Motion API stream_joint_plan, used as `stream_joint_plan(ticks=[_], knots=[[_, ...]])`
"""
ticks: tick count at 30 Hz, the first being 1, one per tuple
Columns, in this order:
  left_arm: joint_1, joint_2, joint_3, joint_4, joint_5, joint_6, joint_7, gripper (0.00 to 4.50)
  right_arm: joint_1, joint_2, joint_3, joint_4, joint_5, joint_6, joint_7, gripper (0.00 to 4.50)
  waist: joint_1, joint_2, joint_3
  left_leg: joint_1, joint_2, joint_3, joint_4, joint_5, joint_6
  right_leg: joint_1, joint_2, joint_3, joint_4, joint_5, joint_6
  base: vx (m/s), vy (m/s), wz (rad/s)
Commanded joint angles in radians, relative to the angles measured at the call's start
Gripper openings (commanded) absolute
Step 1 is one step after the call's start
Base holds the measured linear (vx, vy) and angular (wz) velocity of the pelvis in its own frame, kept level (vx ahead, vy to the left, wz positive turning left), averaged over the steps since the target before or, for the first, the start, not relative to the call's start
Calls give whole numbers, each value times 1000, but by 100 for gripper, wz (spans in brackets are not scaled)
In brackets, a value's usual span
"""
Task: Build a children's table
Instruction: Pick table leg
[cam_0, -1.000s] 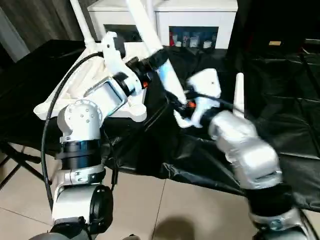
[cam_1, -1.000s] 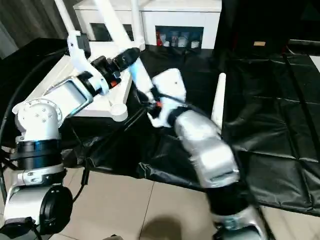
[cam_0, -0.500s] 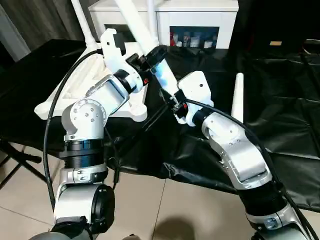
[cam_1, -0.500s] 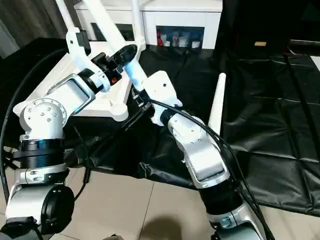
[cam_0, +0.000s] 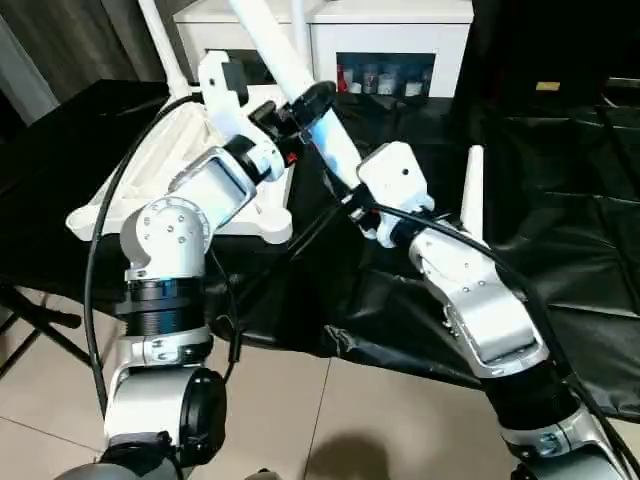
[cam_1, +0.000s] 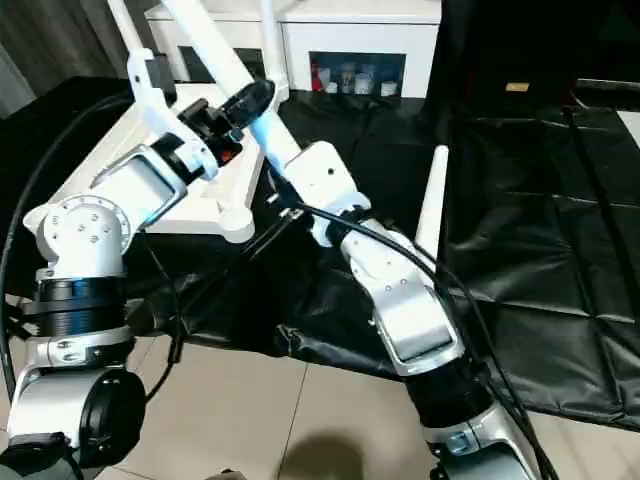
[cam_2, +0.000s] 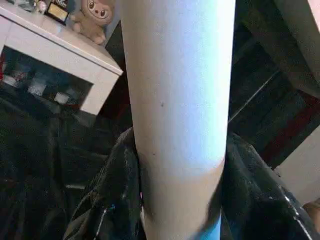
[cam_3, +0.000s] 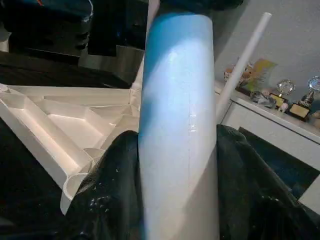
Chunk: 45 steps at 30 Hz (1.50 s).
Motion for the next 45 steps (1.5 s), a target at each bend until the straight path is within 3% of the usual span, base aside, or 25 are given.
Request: stream_joint_plan(ticks=[1,5,7,8,9,10,11,13,14,17,20,24,30,31,34,37,45], knots=[[14,25,0,14,31,-16,5,188,-23,11,-9,-14,31,-45,32,241,-2,-13,-76,-3,3,0,-56,20,-4,73,-57,34,-57,147,-164,0,0,0],[19,33,-7,20,38,-30,-6,188,-25,19,-31,-9,52,-43,41,260,-4,-14,-77,-4,3,0,-55,23,8,73,-56,33,-57,155,-163,0,0,0],[21,49,-17,28,48,-37,-28,186,-30,36,-65,-11,112,-6,69,298,-6,-11,-77,-2,4,-1,-56,19,10,73,-57,33,-57,150,-164,0,0,0],[21,66,-28,31,55,-40,-56,185,-37,56,-116,-25,216,70,113,298,-6,-10,-77,-1,3,-1,-56,15,18,74,-56,34,-56,152,-168,0,0,0],[21,69,-30,31,56,-40,-61,185,-38,59,-124,-27,232,82,119,298,-7,-9,-77,0,2,-1,-57,13,24,74,-56,34,-57,149,-170,0,0,0],[20,86,-41,32,60,-41,-93,185,-49,69,-178,-37,337,167,163,298,-8,-9,-76,1,3,-1,-57,10,28,73,-54,34,-58,150,-178,0,0,0],[20,96,-47,31,60,-40,-113,185,-53,67,-193,-37,373,203,185,298,-6,-9,-78,3,5,-3,-58,13,28,73,-55,34,-57,150,-183,0,0,0],[20,114,-58,27,56,-32,-147,185,-57,52,-201,-36,407,239,222,298,-5,-7,-79,1,8,-3,-58,24,14,72,-58,32,-54,164,-192,0,0,0],[22,139,-74,18,47,-14,-197,185,-59,21,-204,-33,450,293,283,298,-2,-13,-79,1,5,-2,-58,25,12,75,-56,33,-54,168,-193,0,0,0],[20,164,-82,6,22,21,-247,185,-62,-20,-200,-27,480,338,347,298,2,-12,-80,1,7,0,-57,31,6,73,-59,33,-53,172,-196,0,0,0],[22,211,-78,-44,-91,124,-384,185,-76,-90,-204,-16,564,503,439,298,7,-15,-80,1,4,0,-56,37,4,75,-58,34,-51,169,-210,0,0,0],[31,241,-84,-81,-154,173,-477,184,-83,-116,-211,-18,612,551,480,298,6,-16,-77,-3,5,2,-56,29,6,73,-59,32,-52,154,-218,0,0,0],[30,267,-81,-112,-246,251,-585,184,-103,-140,-224,-24,676,627,528,298,6,-13,-76,1,7,3,-58,12,3,70,-59,32,-58,81,-212,0,0,0],[30,268,-81,-113,-249,253,-588,184,-103,-141,-225,-24,678,630,529,262,7,-12,-76,1,8,2,-58,14,1,70,-61,32,-58,80,-212,0,0,0],[43,293,-108,-133,-246,266,-628,184,-105,-141,-236,-25,700,657,528,262,7,-12,-76,0,8,1,-59,16,-2,69,-61,32,-59,67,-205,0,0,0],[43,298,-114,-127,-234,261,-634,184,-102,-152,-232,-31,709,666,532,222,7,-11,-76,1,8,2,-59,15,-8,69,-61,32,-60,65,-202,0,0,0],[42,303,-122,-117,-208,232,-644,184,-96,-159,-216,-40,703,665,509,199,9,-12,-79,-2,6,2,-58,31,-10,71,-60,31,-57,96,-200,0,0,0]])
